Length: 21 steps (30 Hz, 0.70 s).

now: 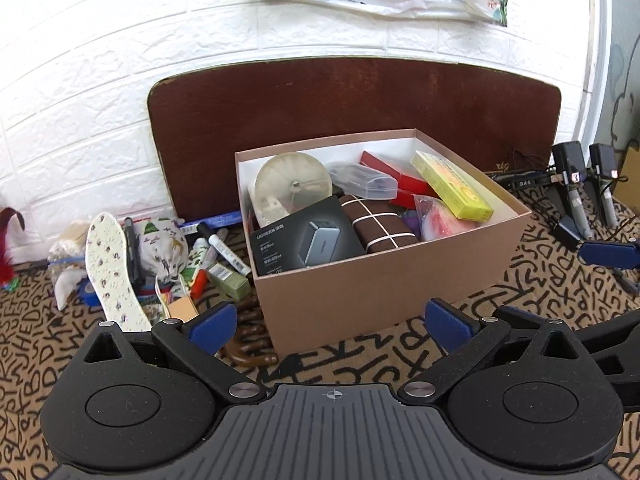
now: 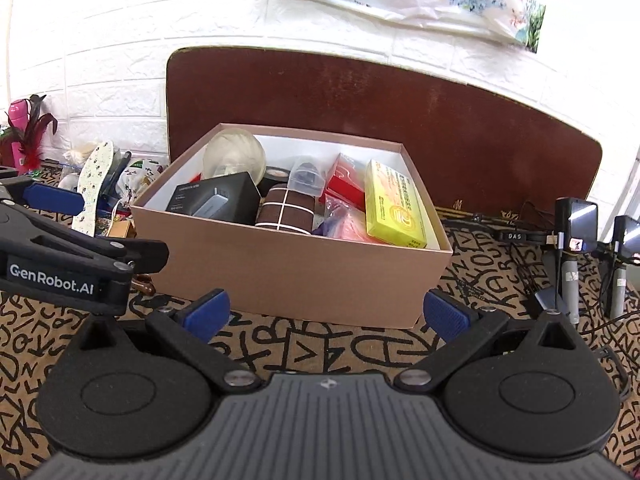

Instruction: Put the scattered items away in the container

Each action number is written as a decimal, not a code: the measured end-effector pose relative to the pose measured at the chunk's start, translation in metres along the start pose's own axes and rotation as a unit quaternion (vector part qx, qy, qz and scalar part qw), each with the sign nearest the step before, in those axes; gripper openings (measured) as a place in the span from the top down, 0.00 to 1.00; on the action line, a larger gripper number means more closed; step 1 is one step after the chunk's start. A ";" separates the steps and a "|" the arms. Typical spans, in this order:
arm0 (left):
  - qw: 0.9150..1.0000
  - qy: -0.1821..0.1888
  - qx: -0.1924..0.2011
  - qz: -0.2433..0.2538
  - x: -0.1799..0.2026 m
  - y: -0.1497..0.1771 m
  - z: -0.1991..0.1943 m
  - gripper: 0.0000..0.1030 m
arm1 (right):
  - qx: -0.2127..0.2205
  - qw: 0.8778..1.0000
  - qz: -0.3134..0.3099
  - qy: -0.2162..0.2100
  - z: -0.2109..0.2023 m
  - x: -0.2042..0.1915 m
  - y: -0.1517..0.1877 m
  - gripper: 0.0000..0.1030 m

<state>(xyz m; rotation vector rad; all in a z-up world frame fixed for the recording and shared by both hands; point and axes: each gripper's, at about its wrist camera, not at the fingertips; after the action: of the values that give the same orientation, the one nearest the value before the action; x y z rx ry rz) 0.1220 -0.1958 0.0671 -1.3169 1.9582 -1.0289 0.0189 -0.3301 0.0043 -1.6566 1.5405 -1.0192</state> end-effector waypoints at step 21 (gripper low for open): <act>1.000 -0.025 -0.002 0.003 -0.007 0.015 -0.010 0.00 | -0.006 1.000 0.014 0.010 -0.007 0.003 0.009 0.00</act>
<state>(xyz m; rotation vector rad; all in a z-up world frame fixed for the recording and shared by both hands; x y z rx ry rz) 0.1092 -0.1836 0.0607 -1.3259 1.9277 -0.9800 0.0085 -0.3335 0.0003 -1.6342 1.5806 -1.0161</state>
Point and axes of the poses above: each gripper's, at about its wrist camera, not at the fingertips, and z roughly the way its jaws point, x to its right, y to its underside, and after that the axes turned 4 degrees about x, right-handed
